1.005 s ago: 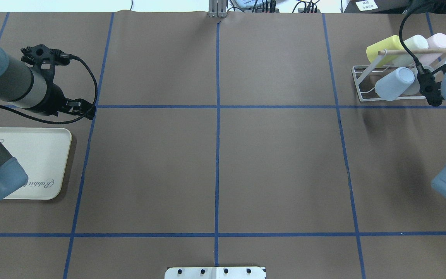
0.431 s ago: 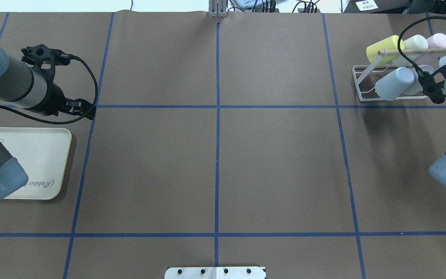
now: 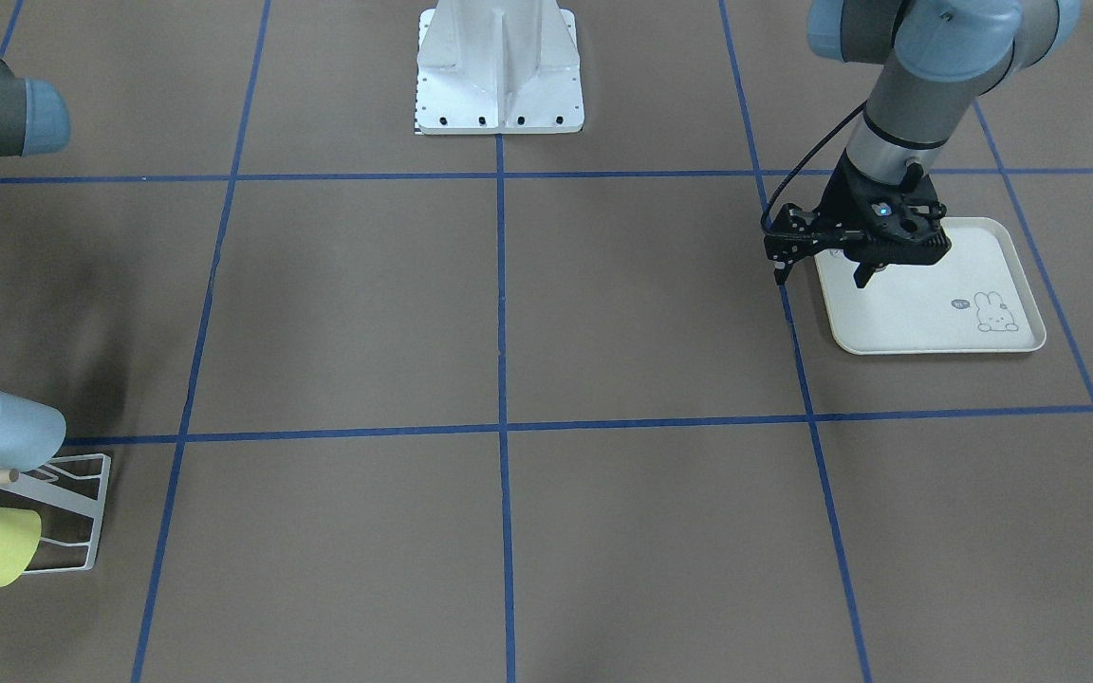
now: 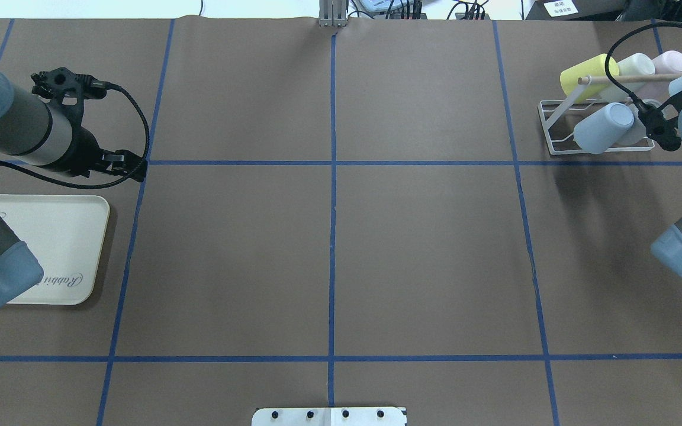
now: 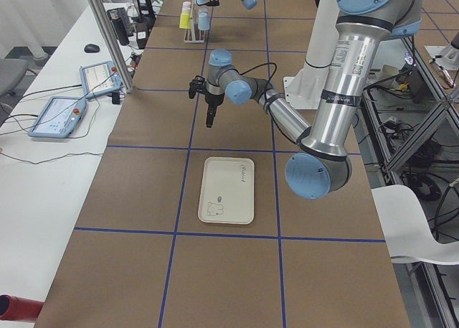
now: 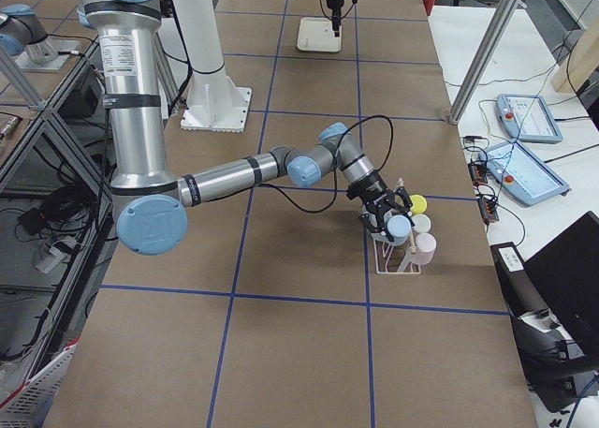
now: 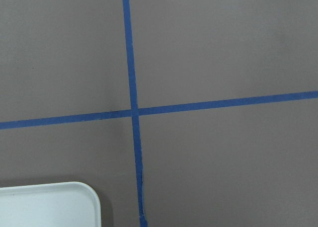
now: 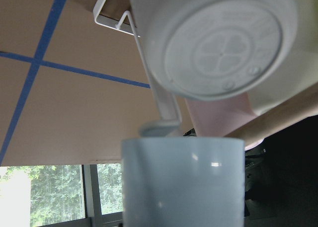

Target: Transfer IKEA cup to right arm and place on rack

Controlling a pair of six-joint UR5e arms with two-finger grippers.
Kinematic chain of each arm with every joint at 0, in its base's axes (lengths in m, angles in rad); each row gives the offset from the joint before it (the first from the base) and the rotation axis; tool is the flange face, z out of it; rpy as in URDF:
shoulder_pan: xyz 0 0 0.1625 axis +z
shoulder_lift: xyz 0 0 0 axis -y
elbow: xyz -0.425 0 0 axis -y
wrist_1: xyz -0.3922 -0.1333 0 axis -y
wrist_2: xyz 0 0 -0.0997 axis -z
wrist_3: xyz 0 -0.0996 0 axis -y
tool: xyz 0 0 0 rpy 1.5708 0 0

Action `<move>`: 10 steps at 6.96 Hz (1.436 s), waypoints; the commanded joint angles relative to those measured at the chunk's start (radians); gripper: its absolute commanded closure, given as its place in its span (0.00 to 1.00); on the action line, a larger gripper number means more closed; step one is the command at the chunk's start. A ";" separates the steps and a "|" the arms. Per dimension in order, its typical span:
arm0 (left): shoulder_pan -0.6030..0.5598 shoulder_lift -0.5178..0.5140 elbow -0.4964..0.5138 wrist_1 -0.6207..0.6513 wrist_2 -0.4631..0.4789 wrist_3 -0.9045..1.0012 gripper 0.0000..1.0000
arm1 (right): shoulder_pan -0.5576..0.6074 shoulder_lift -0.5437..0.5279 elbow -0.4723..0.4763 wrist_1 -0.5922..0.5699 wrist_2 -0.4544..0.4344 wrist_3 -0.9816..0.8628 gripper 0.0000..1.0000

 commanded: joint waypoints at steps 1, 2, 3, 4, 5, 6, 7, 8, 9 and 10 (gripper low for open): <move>0.001 0.000 0.000 -0.001 0.002 -0.009 0.00 | 0.000 0.043 -0.065 0.001 0.001 -0.002 0.61; 0.001 0.000 0.000 -0.001 0.002 -0.009 0.00 | 0.000 0.046 -0.065 0.001 0.002 0.002 0.55; 0.001 0.000 0.000 -0.001 0.002 -0.009 0.00 | 0.000 0.046 -0.065 0.001 0.000 0.004 0.53; 0.001 -0.003 0.000 -0.001 0.002 -0.009 0.00 | 0.000 0.044 -0.066 0.001 0.001 0.004 0.42; 0.001 -0.003 0.000 -0.001 0.002 -0.009 0.00 | 0.000 0.044 -0.065 0.001 0.002 0.006 0.24; 0.001 -0.003 0.000 -0.001 0.002 -0.009 0.00 | 0.000 0.044 -0.065 0.003 0.002 0.006 0.16; 0.001 -0.003 0.001 -0.001 0.002 -0.009 0.00 | 0.000 0.044 -0.065 0.003 0.002 0.004 0.16; 0.001 -0.003 0.000 -0.001 0.002 -0.009 0.00 | 0.000 0.044 -0.065 0.003 0.002 0.004 0.16; 0.001 -0.003 0.000 -0.001 0.002 -0.010 0.00 | 0.000 0.044 -0.065 0.003 0.002 0.003 0.16; 0.001 -0.003 0.000 -0.001 0.002 -0.010 0.00 | 0.000 0.046 -0.063 0.003 0.002 0.004 0.16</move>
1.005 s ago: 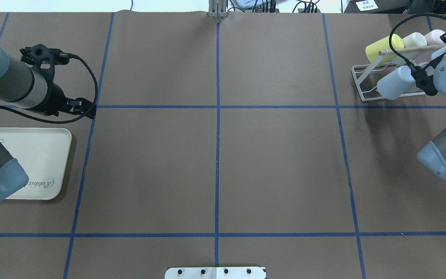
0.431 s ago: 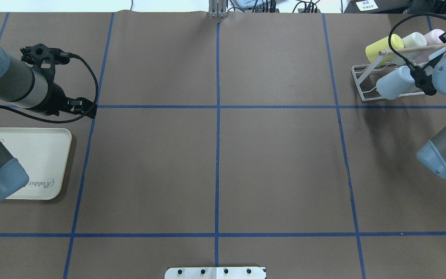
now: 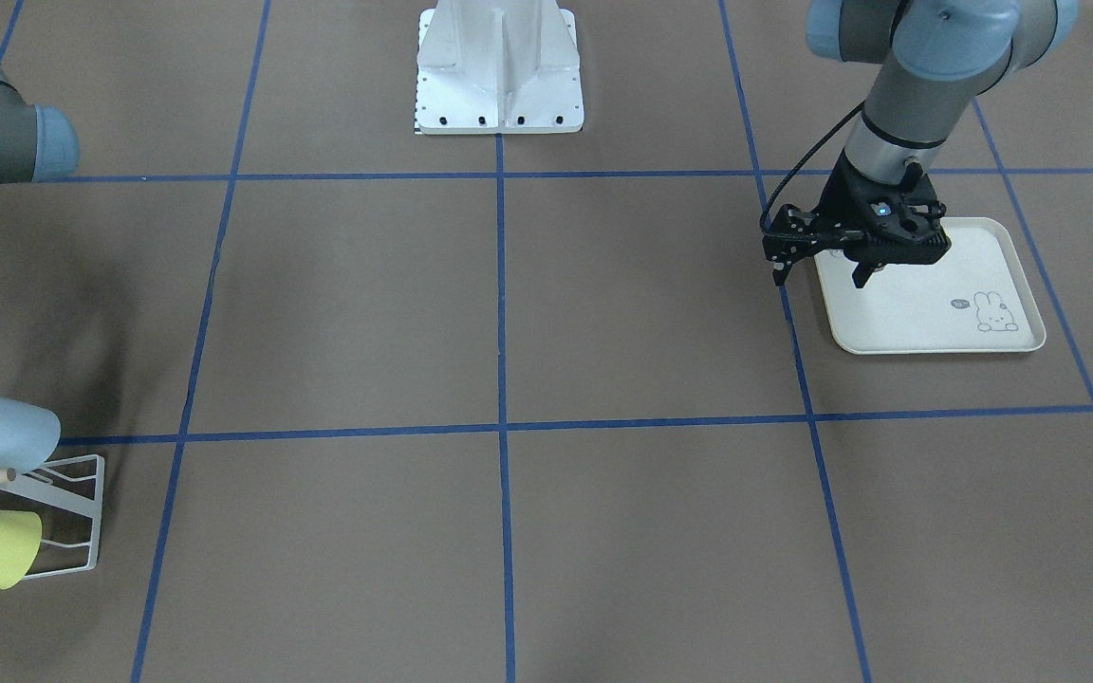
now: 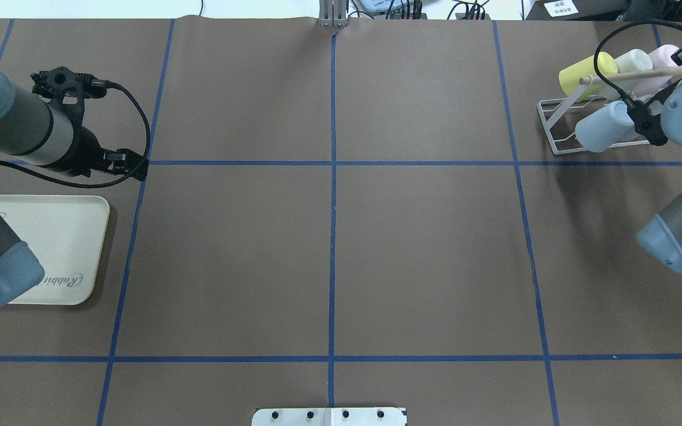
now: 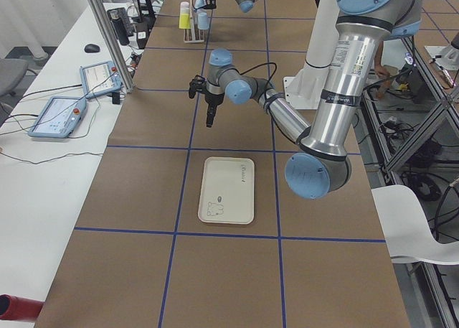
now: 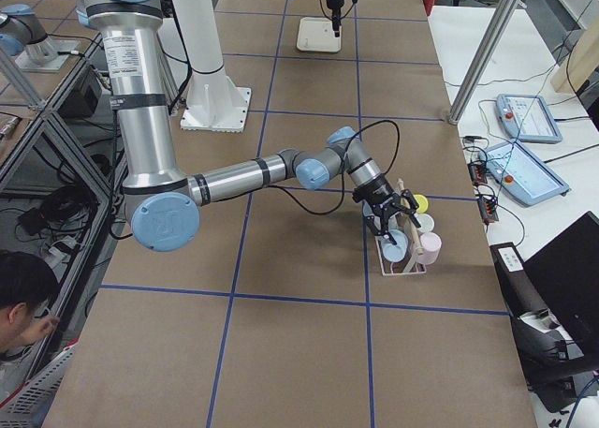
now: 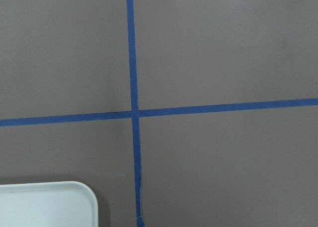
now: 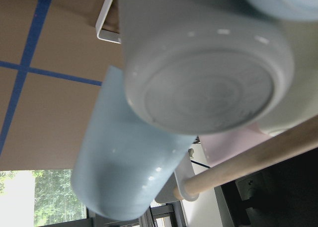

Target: Transfer IKEA cup to right arm and place on rack

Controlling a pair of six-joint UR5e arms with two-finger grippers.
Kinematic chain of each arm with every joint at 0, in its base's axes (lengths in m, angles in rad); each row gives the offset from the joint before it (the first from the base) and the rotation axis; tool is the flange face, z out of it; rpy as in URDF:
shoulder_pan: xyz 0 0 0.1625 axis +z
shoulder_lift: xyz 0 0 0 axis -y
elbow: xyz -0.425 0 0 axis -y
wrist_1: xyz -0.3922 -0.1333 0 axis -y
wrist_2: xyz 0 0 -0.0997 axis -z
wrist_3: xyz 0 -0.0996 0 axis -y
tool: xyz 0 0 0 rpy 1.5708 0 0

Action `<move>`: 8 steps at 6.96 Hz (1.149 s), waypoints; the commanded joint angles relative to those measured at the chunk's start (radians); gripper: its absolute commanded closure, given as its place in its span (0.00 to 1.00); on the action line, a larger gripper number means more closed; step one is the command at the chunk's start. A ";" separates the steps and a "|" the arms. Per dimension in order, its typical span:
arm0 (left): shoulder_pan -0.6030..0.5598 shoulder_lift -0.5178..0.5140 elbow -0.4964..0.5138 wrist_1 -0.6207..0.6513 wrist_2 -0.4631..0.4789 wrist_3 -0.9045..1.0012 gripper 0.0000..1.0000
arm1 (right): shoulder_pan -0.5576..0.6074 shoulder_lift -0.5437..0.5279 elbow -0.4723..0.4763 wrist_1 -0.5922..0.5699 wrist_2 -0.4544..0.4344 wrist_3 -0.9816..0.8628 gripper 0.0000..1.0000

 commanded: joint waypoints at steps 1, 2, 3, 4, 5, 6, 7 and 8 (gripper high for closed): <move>0.000 0.000 0.000 0.000 0.000 0.000 0.00 | 0.000 0.001 0.003 0.000 0.002 -0.002 0.15; 0.000 0.002 0.000 0.000 0.000 0.000 0.00 | 0.002 0.001 0.015 0.000 0.008 -0.005 0.15; 0.000 0.002 0.000 0.000 0.000 0.000 0.00 | 0.005 0.003 0.045 -0.003 0.026 -0.001 0.15; 0.000 0.002 -0.002 0.000 0.000 0.000 0.00 | 0.041 0.001 0.081 -0.003 0.140 0.005 0.12; -0.002 0.002 -0.011 0.000 0.002 0.000 0.00 | 0.111 -0.002 0.104 -0.003 0.319 0.014 0.09; -0.003 0.009 -0.023 0.002 0.002 0.009 0.00 | 0.177 -0.015 0.127 -0.003 0.475 0.052 0.06; -0.008 0.012 -0.032 0.006 -0.006 0.016 0.00 | 0.236 -0.029 0.130 -0.003 0.656 0.135 0.04; -0.014 0.012 -0.032 0.012 -0.011 0.024 0.00 | 0.294 -0.045 0.130 -0.003 0.846 0.236 0.02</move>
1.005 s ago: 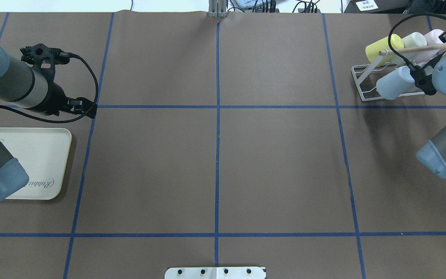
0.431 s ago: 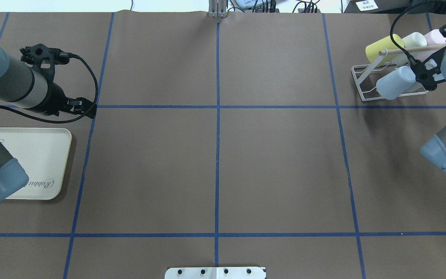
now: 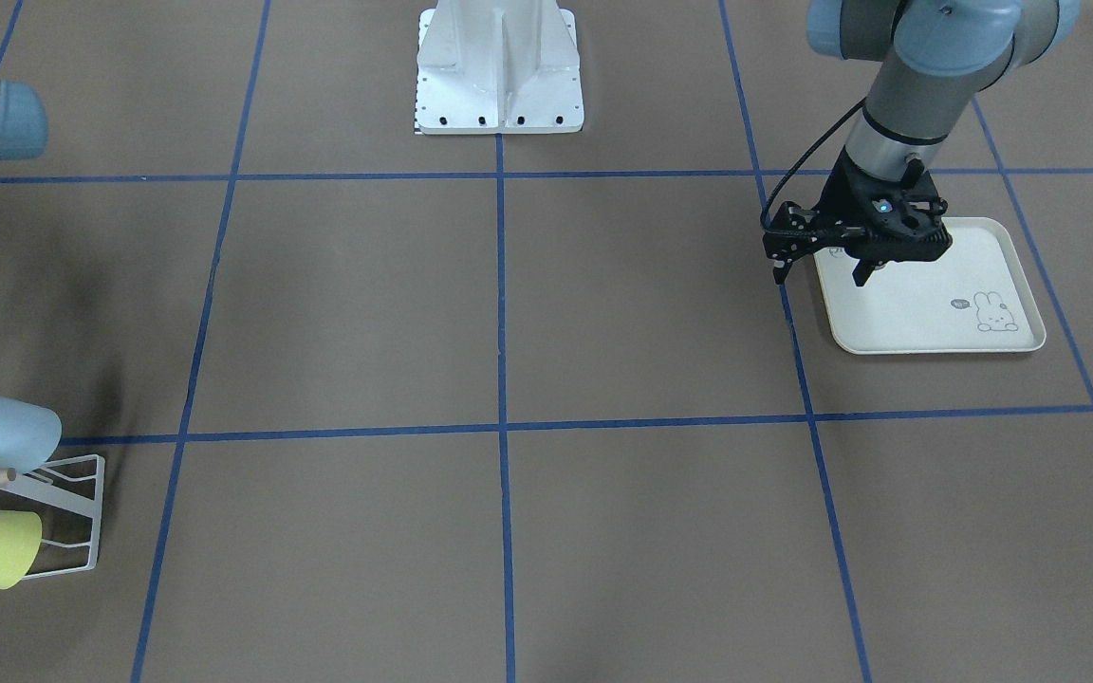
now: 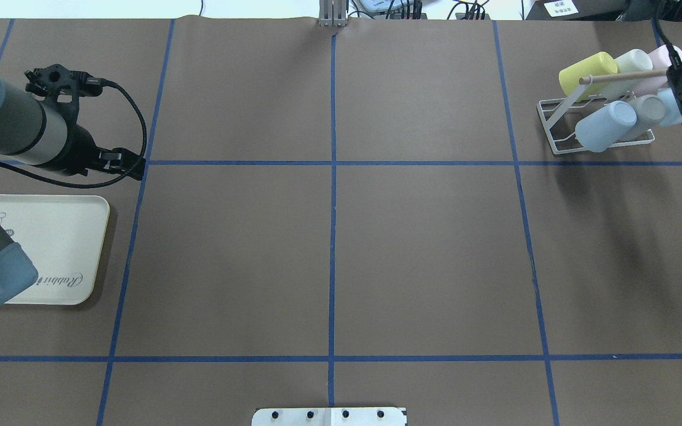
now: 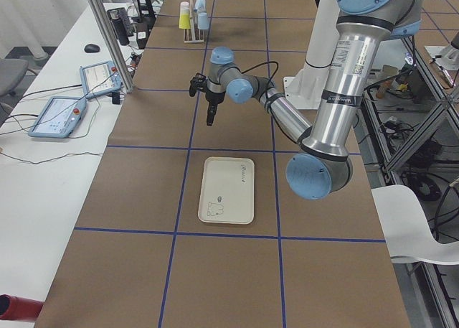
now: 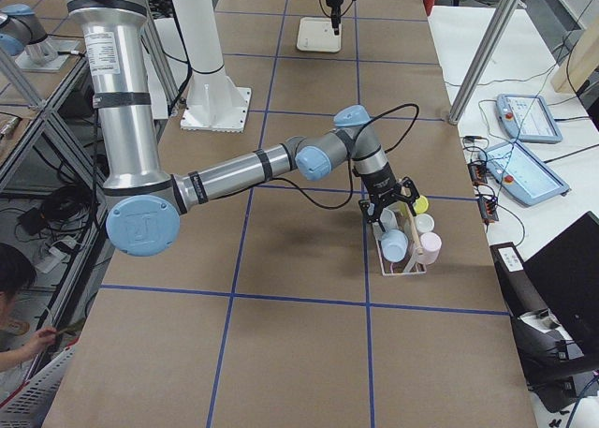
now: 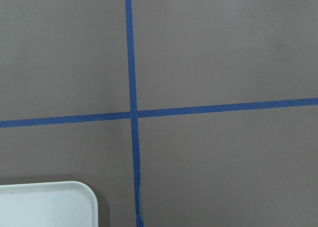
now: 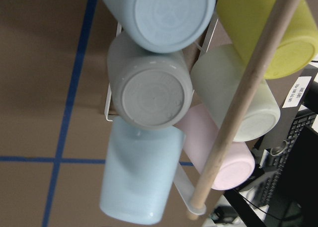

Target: Transfer IKEA cup to right arm and place on rack

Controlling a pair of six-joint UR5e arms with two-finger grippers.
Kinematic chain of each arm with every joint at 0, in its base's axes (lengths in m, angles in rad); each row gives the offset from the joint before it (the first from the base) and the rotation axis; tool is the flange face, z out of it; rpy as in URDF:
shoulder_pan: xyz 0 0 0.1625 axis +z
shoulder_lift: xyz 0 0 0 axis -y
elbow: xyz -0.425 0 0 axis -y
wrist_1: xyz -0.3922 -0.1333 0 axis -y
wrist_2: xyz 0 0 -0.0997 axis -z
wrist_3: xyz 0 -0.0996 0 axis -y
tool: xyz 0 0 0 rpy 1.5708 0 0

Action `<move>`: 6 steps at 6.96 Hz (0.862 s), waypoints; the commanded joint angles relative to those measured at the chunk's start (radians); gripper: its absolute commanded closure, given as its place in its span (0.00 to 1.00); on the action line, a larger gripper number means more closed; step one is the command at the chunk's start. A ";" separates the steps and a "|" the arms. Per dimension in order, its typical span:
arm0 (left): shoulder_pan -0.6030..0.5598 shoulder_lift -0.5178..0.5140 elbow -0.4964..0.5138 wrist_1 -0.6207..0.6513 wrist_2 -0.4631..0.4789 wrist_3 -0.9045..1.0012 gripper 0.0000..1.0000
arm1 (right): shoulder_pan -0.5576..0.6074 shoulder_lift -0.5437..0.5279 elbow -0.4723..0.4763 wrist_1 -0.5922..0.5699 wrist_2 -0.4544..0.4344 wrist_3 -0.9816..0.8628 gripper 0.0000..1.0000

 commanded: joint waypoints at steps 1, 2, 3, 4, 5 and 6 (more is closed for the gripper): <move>-0.026 0.014 -0.013 0.029 -0.006 0.102 0.00 | 0.138 -0.049 0.005 0.000 0.444 0.226 0.02; -0.069 0.023 -0.041 0.098 -0.007 0.217 0.00 | 0.193 -0.073 0.005 0.000 0.648 0.364 0.02; -0.119 0.034 -0.058 0.151 -0.007 0.330 0.00 | 0.218 -0.102 0.005 0.000 0.811 0.537 0.02; -0.188 0.064 -0.057 0.169 -0.010 0.450 0.00 | 0.223 -0.125 0.034 0.005 0.908 0.762 0.02; -0.263 0.106 -0.054 0.169 -0.039 0.562 0.00 | 0.223 -0.164 0.081 0.003 0.903 0.884 0.02; -0.349 0.144 -0.043 0.169 -0.084 0.687 0.00 | 0.224 -0.220 0.080 -0.011 0.908 0.914 0.02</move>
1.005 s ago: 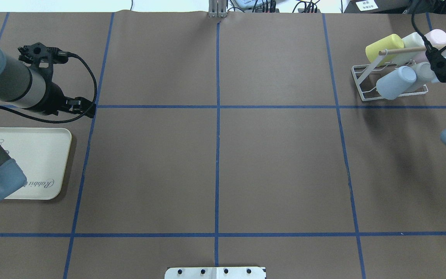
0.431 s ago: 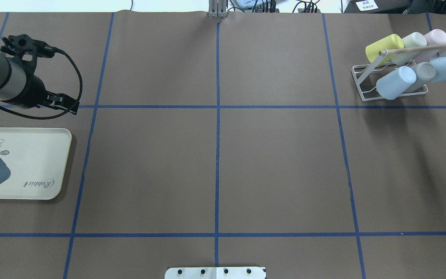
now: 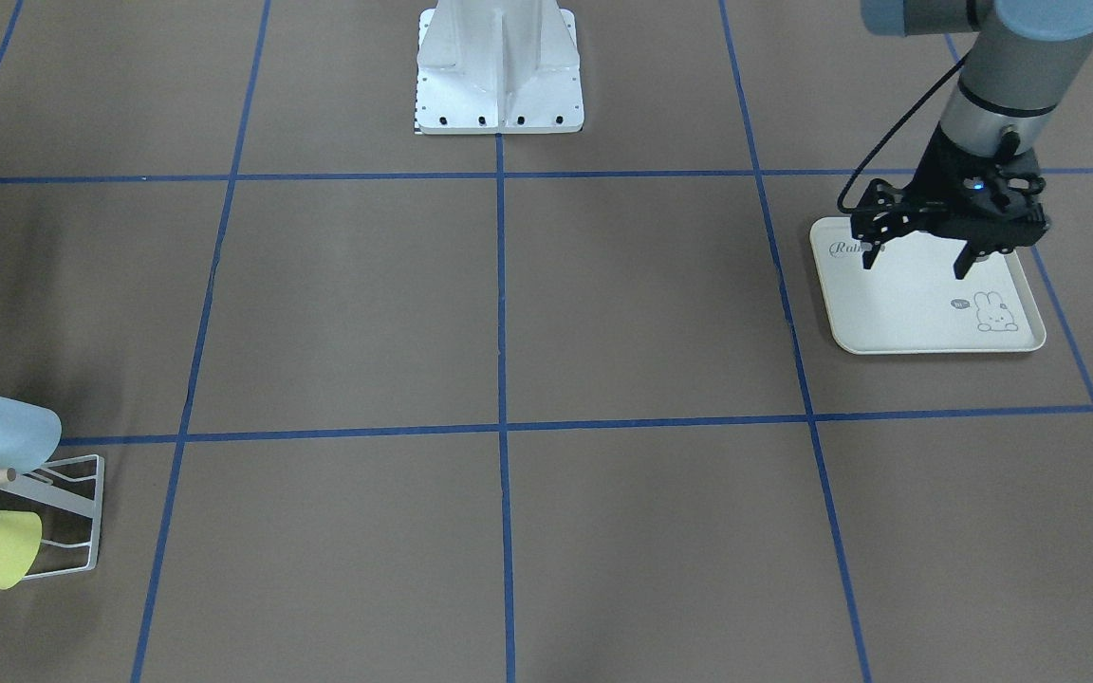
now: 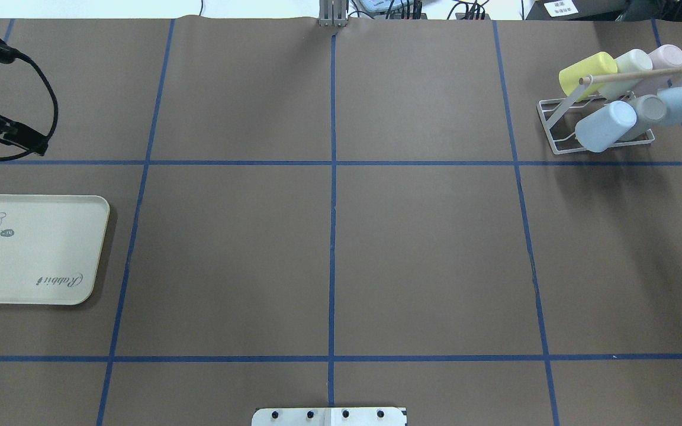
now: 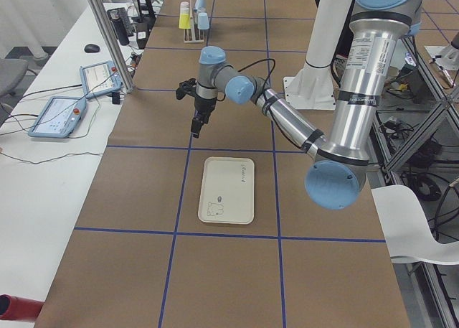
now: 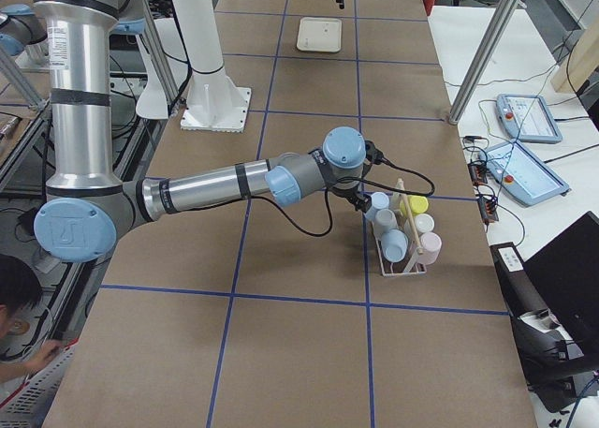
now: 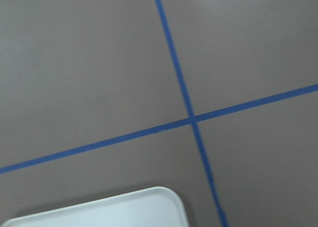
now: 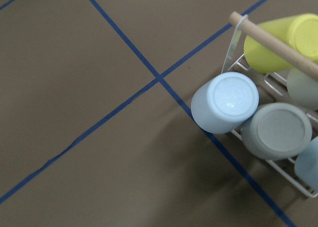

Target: Transfer IKEA cup to right arm and place on rack

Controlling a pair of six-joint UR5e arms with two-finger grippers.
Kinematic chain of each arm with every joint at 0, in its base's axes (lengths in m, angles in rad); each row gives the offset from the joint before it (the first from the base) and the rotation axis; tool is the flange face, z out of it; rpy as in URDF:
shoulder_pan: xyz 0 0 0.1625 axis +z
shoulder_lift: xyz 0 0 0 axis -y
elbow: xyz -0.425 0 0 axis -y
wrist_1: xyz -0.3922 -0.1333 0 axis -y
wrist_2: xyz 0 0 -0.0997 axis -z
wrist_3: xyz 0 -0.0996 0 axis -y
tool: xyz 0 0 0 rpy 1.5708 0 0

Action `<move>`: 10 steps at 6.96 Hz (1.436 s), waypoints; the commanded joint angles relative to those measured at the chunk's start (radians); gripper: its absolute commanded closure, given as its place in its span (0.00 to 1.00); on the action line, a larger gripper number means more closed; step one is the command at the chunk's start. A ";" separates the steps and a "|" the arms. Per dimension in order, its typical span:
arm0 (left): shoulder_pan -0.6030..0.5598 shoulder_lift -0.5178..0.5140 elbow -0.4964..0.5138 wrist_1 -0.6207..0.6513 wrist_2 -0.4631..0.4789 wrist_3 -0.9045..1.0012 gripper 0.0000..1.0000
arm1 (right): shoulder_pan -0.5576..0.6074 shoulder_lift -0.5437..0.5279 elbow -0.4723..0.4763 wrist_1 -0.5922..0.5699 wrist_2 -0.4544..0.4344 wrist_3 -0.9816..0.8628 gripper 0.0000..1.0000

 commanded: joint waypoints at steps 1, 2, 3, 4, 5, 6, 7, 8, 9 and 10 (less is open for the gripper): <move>-0.172 0.072 0.029 0.005 -0.073 0.254 0.00 | 0.031 -0.084 0.007 -0.014 0.013 0.223 0.02; -0.226 0.102 0.048 0.005 -0.112 0.307 0.00 | 0.031 -0.136 0.000 -0.011 -0.048 0.247 0.03; -0.268 0.141 0.050 0.005 -0.134 0.363 0.00 | 0.036 -0.182 -0.001 -0.014 -0.223 0.252 0.02; -0.308 0.163 0.054 0.052 -0.160 0.379 0.00 | 0.045 -0.185 -0.025 -0.034 -0.333 0.253 0.02; -0.339 0.212 0.071 0.063 -0.157 0.408 0.00 | 0.057 -0.179 -0.057 -0.046 -0.336 0.242 0.02; -0.401 0.226 0.126 0.086 -0.165 0.452 0.00 | 0.100 -0.168 -0.071 -0.102 -0.330 0.253 0.01; -0.464 0.220 0.176 0.115 -0.177 0.579 0.00 | 0.135 -0.170 -0.074 -0.110 -0.323 0.247 0.00; -0.516 0.229 0.174 0.136 -0.232 0.614 0.00 | 0.149 -0.180 -0.082 -0.106 -0.285 0.242 0.00; -0.520 0.237 0.180 0.146 -0.272 0.618 0.00 | 0.149 -0.179 -0.079 -0.104 -0.282 0.256 0.00; -0.521 0.266 0.171 0.134 -0.277 0.618 0.00 | 0.149 -0.170 -0.077 -0.104 -0.285 0.294 0.00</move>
